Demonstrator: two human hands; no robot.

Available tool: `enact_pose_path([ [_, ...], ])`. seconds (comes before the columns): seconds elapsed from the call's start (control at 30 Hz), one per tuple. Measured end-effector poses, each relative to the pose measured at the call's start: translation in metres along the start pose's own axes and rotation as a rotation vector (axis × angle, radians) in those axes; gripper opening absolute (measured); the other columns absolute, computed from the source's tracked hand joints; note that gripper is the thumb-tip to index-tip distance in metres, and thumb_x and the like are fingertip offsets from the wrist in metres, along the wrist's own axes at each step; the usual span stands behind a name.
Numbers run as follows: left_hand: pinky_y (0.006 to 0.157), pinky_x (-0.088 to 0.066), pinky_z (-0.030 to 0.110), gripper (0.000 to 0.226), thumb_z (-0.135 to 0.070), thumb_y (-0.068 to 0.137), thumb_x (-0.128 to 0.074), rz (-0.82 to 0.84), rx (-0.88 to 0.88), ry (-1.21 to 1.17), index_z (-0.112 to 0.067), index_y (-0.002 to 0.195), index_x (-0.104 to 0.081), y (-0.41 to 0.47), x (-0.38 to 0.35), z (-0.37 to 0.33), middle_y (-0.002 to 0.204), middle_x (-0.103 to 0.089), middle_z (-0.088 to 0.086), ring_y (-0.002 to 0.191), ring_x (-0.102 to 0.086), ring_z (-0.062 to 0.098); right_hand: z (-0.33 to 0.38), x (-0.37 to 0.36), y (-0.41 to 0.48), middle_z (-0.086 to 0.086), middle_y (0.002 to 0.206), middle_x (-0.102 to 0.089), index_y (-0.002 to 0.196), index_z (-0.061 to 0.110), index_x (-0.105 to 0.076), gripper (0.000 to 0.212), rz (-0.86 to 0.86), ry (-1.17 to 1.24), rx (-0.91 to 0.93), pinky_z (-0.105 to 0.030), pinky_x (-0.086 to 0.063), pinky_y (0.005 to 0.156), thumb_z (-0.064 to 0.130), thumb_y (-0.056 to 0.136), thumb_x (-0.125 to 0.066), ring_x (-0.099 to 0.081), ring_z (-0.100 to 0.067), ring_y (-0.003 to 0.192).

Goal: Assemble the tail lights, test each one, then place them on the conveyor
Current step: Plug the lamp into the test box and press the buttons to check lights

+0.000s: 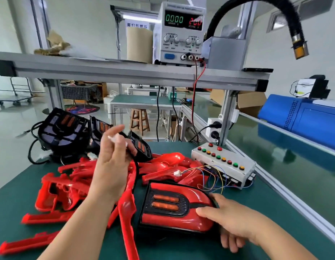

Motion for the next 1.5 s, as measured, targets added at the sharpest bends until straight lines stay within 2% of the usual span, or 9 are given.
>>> enact_pose_path([
  [0.1,0.072,-0.046,0.028,0.011,-0.050,0.093,-0.038,0.117,-0.119,0.357,-0.045,0.103,-0.036,-0.010,-0.019,0.011,0.074,-0.058,-0.015,0.072,-0.054,0.007,0.020,0.025,-0.001,0.002,0.052,-0.065,0.093,0.026,-0.058,0.053,-0.162,-0.309,0.055,-0.017,-0.040,0.041,0.076,0.078,-0.054,-0.059,-0.009,0.041],
  [0.23,0.071,-0.050,0.027,0.025,-0.061,0.084,-0.051,0.164,-0.073,0.393,-0.037,0.092,-0.048,-0.013,-0.029,0.021,0.084,-0.069,-0.016,0.074,-0.062,0.001,0.072,0.055,0.020,0.007,0.061,-0.059,0.072,0.024,-0.069,0.034,-0.653,-0.502,0.403,-0.017,-0.029,0.049,0.052,0.090,-0.059,-0.053,-0.005,0.057],
  [0.37,0.072,-0.042,0.004,0.023,-0.048,0.078,-0.058,0.178,-0.136,0.482,-0.043,0.099,-0.065,-0.015,-0.031,0.023,0.084,-0.063,-0.013,0.080,-0.058,-0.007,0.094,0.036,0.065,0.004,0.094,-0.057,0.082,0.029,-0.071,0.021,-0.682,-0.750,0.413,-0.033,-0.040,0.092,0.027,0.095,-0.053,-0.051,-0.019,0.103],
  [0.47,0.075,-0.040,0.004,0.052,-0.045,0.081,-0.057,0.186,-0.210,0.578,-0.035,0.131,-0.051,-0.014,-0.026,0.022,0.083,-0.051,-0.010,0.080,-0.053,-0.004,0.091,0.029,0.091,0.000,0.108,-0.061,0.096,0.025,-0.070,0.020,-0.608,-0.874,0.262,-0.045,-0.035,0.098,0.030,0.095,-0.051,-0.054,-0.023,0.107],
  [0.57,0.073,-0.048,0.011,0.042,-0.055,0.074,-0.061,0.084,-0.171,0.549,-0.057,0.114,-0.049,-0.012,-0.018,0.020,0.083,-0.062,-0.012,0.079,-0.060,0.000,0.091,0.029,0.098,0.002,0.103,-0.065,0.097,0.025,-0.072,0.020,-0.611,-0.858,0.240,-0.043,-0.036,0.094,0.027,0.095,-0.051,-0.058,-0.022,0.104],
  [0.67,0.066,-0.046,0.004,0.018,-0.050,0.076,-0.064,0.058,-0.176,0.514,-0.044,0.091,-0.057,-0.013,-0.018,0.017,0.088,-0.068,-0.023,0.077,-0.065,-0.006,0.090,0.035,0.089,0.006,0.097,-0.064,0.089,0.030,-0.073,0.023,-0.713,-0.722,0.324,-0.040,-0.035,0.091,0.031,0.095,-0.052,-0.057,-0.019,0.100],
  [0.97,0.078,-0.040,0.002,0.028,-0.038,0.089,-0.047,0.283,-0.171,0.654,-0.033,0.112,-0.062,-0.014,-0.038,0.026,0.092,-0.064,-0.023,0.091,-0.059,-0.013,0.082,0.034,0.039,0.014,0.085,-0.058,0.086,0.030,-0.069,0.007,-0.797,-0.105,0.763,-0.053,-0.046,0.086,0.030,0.088,-0.063,-0.057,-0.011,0.085],
  [1.1,0.066,-0.041,0.005,0.014,-0.023,0.098,-0.048,0.289,-0.092,0.687,-0.027,0.096,-0.062,-0.013,-0.037,0.037,0.074,-0.065,-0.025,0.074,-0.059,-0.010,0.084,0.029,0.030,0.015,0.082,-0.054,0.087,0.027,-0.069,0.007,-0.781,-0.031,0.901,-0.059,-0.045,0.081,0.020,0.090,-0.066,-0.053,-0.008,0.079],
  [1.5,0.069,-0.037,0.001,0.017,-0.017,0.098,-0.051,0.338,-0.128,0.790,-0.023,0.096,-0.068,-0.015,-0.044,0.037,0.079,-0.067,-0.015,0.083,-0.059,-0.007,0.086,0.021,0.029,0.015,0.077,-0.051,0.084,0.022,-0.070,0.006,-0.804,-0.080,0.920,-0.055,-0.044,0.080,0.018,0.088,-0.070,-0.048,-0.007,0.073],
])
Point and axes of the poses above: each hand's wrist, its own y-axis towards the middle knuckle, its own x-axis out of the back of the hand, z = x × y, the point moved 5 cm from there along y, towards the middle knuckle
